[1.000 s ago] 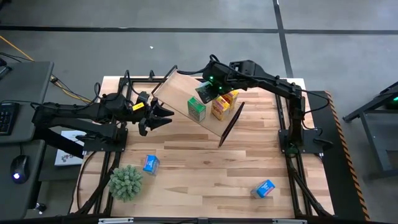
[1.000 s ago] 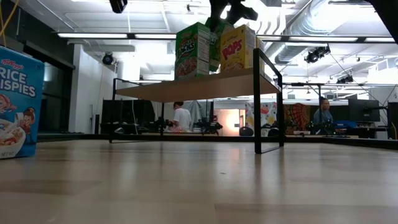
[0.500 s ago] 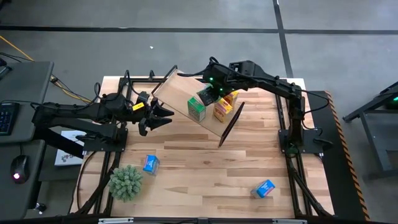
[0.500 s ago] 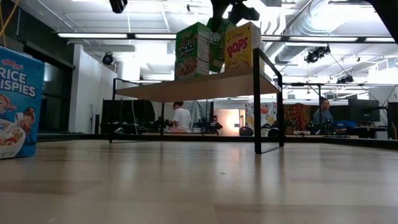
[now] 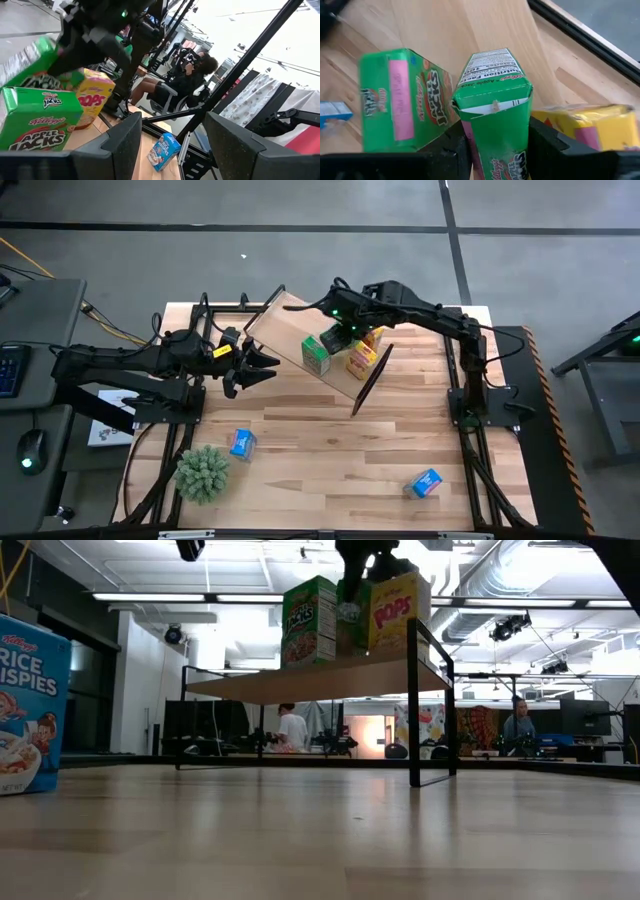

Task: Stack cereal on shelf
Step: Put the green cereal box on the shelf aligned with the other yellow cereal box

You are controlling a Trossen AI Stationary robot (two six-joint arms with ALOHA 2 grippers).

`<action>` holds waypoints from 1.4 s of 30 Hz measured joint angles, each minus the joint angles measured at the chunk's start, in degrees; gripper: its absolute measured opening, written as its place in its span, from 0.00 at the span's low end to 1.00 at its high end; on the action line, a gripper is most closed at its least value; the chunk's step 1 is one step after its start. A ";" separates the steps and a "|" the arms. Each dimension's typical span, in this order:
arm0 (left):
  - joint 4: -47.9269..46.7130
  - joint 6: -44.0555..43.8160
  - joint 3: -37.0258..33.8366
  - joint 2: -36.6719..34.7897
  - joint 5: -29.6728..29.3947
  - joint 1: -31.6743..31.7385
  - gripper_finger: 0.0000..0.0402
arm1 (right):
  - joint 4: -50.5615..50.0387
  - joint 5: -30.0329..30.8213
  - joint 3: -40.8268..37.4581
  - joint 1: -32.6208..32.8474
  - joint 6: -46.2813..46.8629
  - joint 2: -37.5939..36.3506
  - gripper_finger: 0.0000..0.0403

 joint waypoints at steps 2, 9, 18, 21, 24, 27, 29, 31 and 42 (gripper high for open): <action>-0.03 0.00 -0.03 0.00 -0.02 0.00 0.53 | 0.20 0.15 -0.02 0.02 0.00 0.44 0.33; -0.14 -0.02 -0.04 -0.01 -0.03 0.00 0.53 | 0.26 0.03 -0.02 0.03 0.26 1.00 0.33; -0.14 -0.01 -0.04 -0.01 -0.73 0.00 0.53 | -1.40 -1.67 -0.01 0.03 0.26 1.40 0.33; -0.14 0.17 -0.04 -0.02 -0.80 0.00 0.53 | -1.91 -1.31 -0.01 0.05 -0.41 2.44 0.33; -0.17 0.24 -0.04 -0.02 -0.84 0.00 0.53 | -1.25 -1.45 0.07 0.02 -1.28 2.81 0.33; -0.17 0.00 -0.04 0.00 -0.86 0.00 0.53 | -0.69 -1.02 0.07 0.00 -1.25 2.85 0.33; -0.18 0.00 -0.04 -0.01 -0.86 0.00 0.53 | -0.35 -0.86 0.07 0.03 -1.25 2.93 0.33; -0.17 0.00 -0.04 -0.01 -0.84 0.00 0.53 | -0.39 -0.63 0.07 0.03 -1.26 2.93 0.33; -0.19 0.00 -0.04 -0.02 -0.86 0.00 0.53 | 0.49 -0.23 0.01 0.38 -3.38 3.00 0.47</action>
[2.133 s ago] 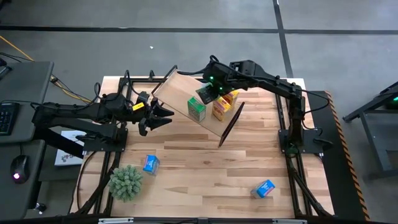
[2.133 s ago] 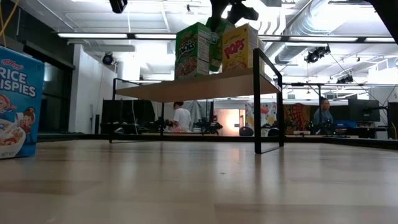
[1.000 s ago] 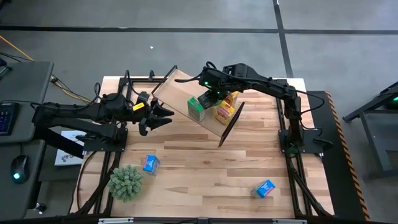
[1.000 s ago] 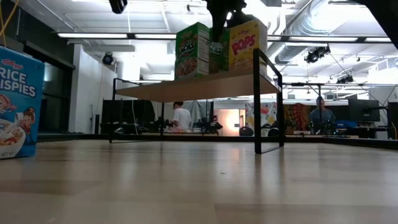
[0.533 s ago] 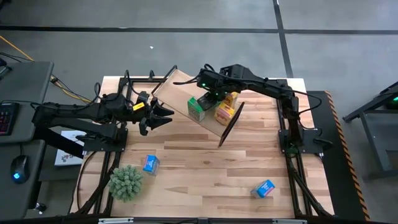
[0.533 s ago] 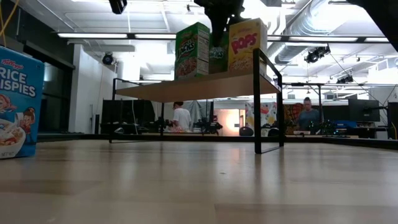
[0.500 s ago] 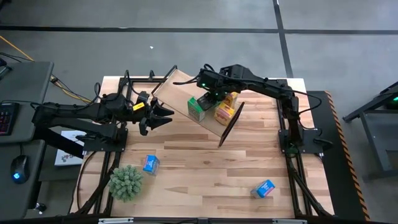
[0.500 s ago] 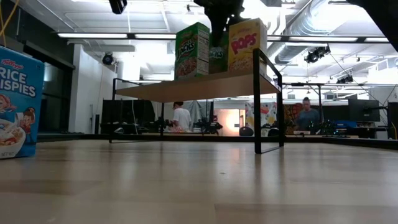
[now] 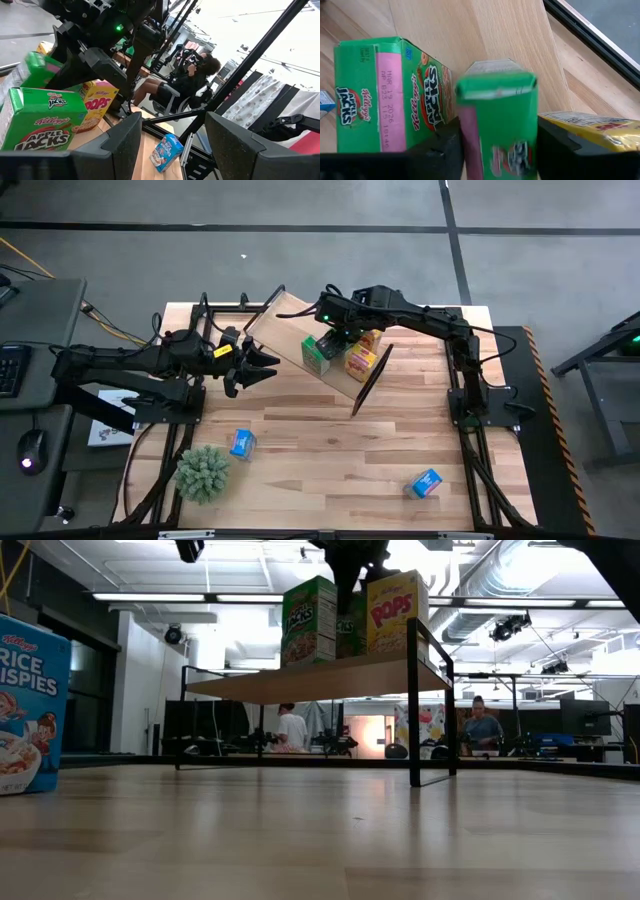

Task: Stack cereal on shelf
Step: Put the green cereal box on the shelf aligned with the other yellow cereal box, then adjust the yellow cereal box on the shelf

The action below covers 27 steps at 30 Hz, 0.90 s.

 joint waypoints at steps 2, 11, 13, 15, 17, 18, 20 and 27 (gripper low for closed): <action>0.00 0.00 0.00 0.00 0.02 0.00 0.53 | 0.65 0.03 -0.03 0.00 -0.21 0.03 0.53; 0.00 -0.02 0.00 0.01 0.02 0.00 0.53 | 2.55 0.24 -0.03 0.00 -0.88 0.03 0.67; 0.00 -0.02 0.00 0.02 0.02 0.00 0.53 | 2.53 0.24 -0.03 0.00 -0.92 -0.10 0.67; 0.00 -0.02 0.01 0.01 0.02 0.00 0.53 | 2.55 0.24 -0.03 -0.02 -1.35 -0.38 0.67; -0.03 -0.02 0.00 0.00 0.02 0.00 0.53 | 2.31 0.25 0.33 -0.14 -1.76 -0.89 0.67; -0.04 -0.02 0.00 0.00 0.02 0.00 0.53 | 2.43 0.26 0.82 -0.15 -1.89 -1.04 0.67; -0.08 0.00 0.02 0.02 0.02 0.00 0.53 | 2.17 0.27 2.32 -0.17 -2.74 -1.31 0.67; -0.13 -0.02 0.02 0.00 -0.18 0.00 0.53 | 2.48 -0.02 2.37 0.12 -5.78 -4.39 0.67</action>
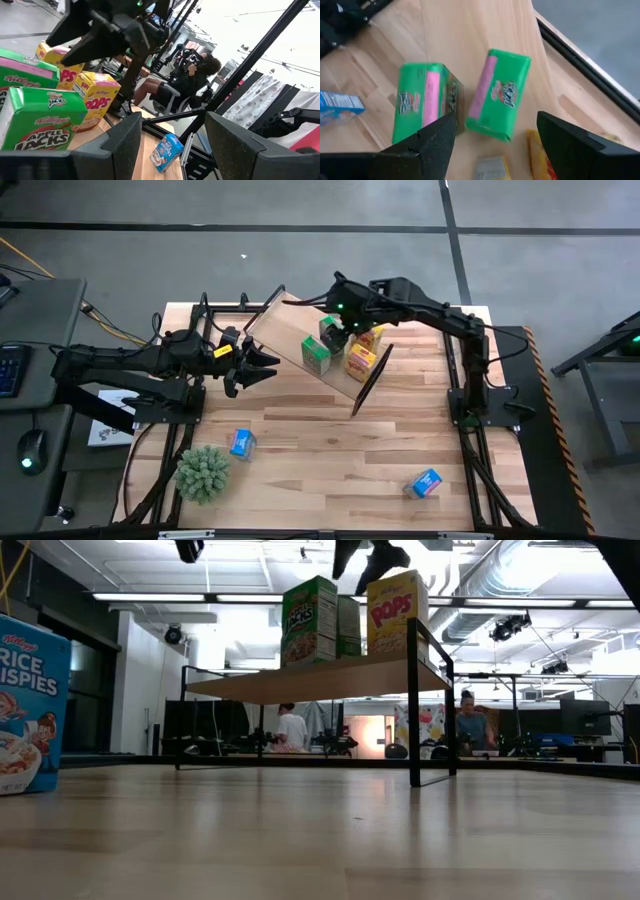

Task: Stack cereal on shelf
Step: Adjust the yellow cereal box on the shelf

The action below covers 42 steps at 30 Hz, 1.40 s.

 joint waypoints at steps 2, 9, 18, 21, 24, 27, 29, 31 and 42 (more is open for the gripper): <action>-0.04 0.01 0.00 0.01 -0.08 0.00 0.53 | -0.24 0.09 0.24 0.44 -1.22 -1.09 0.67; 0.06 0.02 0.00 0.02 -1.32 0.00 0.53 | -5.93 6.72 0.29 3.79 -3.50 -6.01 0.67; 0.08 0.29 0.00 0.02 -3.89 0.00 0.53 | -7.62 11.72 -11.16 3.18 -1.72 -15.82 0.39; 0.07 0.04 0.00 0.01 -3.89 0.00 0.53 | -3.81 11.28 -21.40 0.79 -0.43 -21.91 0.21; 0.06 0.04 0.00 0.02 -3.89 0.00 0.53 | 2.47 10.16 -32.74 -2.85 1.22 -28.68 0.04; 0.08 0.04 0.00 0.02 -4.11 0.00 0.53 | 12.79 4.26 -43.06 -8.92 1.96 -34.08 0.04; 0.08 0.04 0.00 0.00 -4.44 0.00 0.53 | 19.16 -1.50 -48.61 -13.05 1.98 -35.90 0.03; 0.08 0.02 0.00 0.01 -4.82 0.00 0.53 | 24.02 -6.39 -52.98 -16.47 1.85 -36.03 0.01; 0.06 -0.11 0.00 0.02 -4.94 0.00 0.53 | 32.46 -24.98 -57.14 -27.07 -4.00 -30.83 0.00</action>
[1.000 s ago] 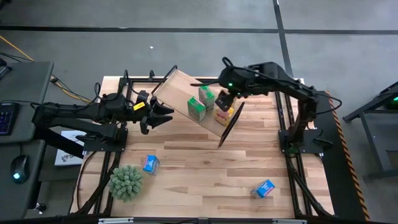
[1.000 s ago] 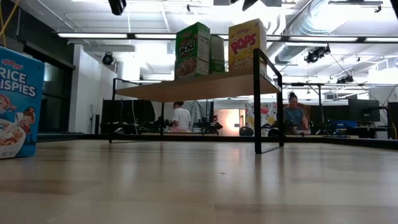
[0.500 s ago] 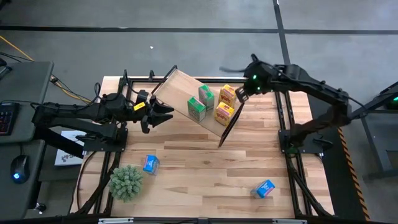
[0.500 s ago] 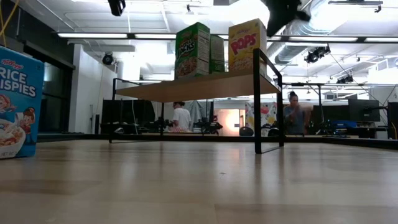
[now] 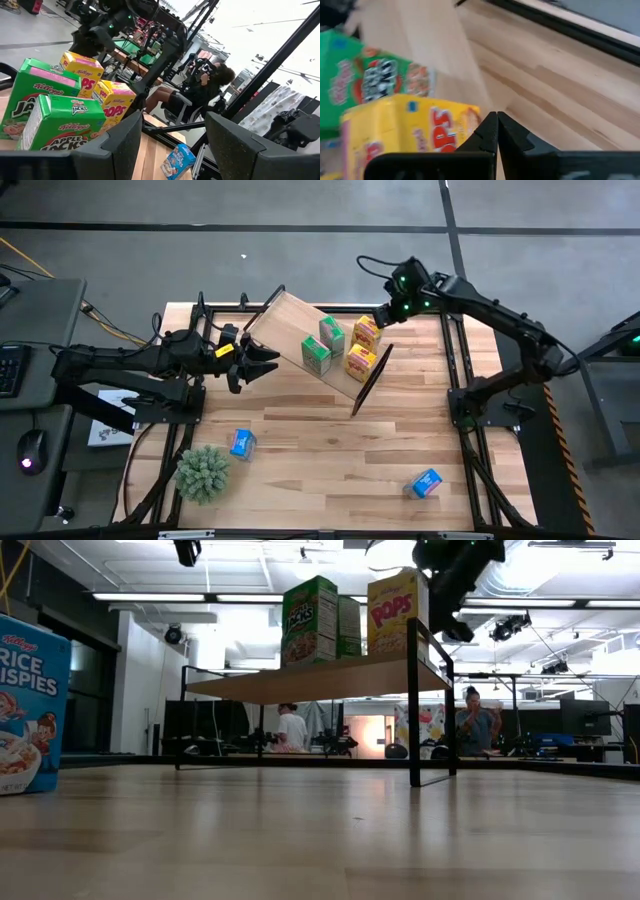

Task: Stack cereal on shelf
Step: Adjust the yellow cereal box on the shelf

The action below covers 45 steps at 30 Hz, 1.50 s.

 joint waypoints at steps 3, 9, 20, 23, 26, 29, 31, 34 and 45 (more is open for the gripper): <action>0.02 0.00 0.00 -0.01 -0.02 0.00 0.53 | 0.26 -3.80 0.03 -0.57 -3.14 0.58 0.00; 0.01 -0.03 0.00 -0.01 -0.42 0.00 0.53 | -0.25 -6.34 0.05 0.10 -6.61 0.70 0.00; 0.00 -0.07 0.00 0.00 -0.44 0.00 0.53 | -0.27 -7.23 0.08 4.01 -12.46 0.70 0.00; 0.00 -0.52 0.00 -0.02 -0.42 0.00 0.53 | -0.26 -7.26 0.08 4.50 -12.89 0.70 0.00; 0.01 -1.43 0.00 -0.01 -0.43 0.00 0.53 | -0.35 -7.37 0.08 4.50 -13.64 0.70 0.00; 0.02 -1.44 0.00 -0.01 -0.42 0.00 0.53 | -0.20 -6.50 0.10 4.34 -13.06 0.70 0.00; 0.00 -1.44 0.00 0.00 -0.43 0.00 0.53 | 0.31 -5.26 0.10 3.88 -11.62 0.70 0.00; 0.00 -1.44 0.00 0.00 -0.42 -0.02 0.53 | 1.53 -4.83 0.10 3.08 -9.88 0.70 0.00; 0.02 -1.44 0.00 -0.01 -0.42 -0.02 0.53 | 4.27 -12.24 0.14 -1.56 -3.06 6.12 0.00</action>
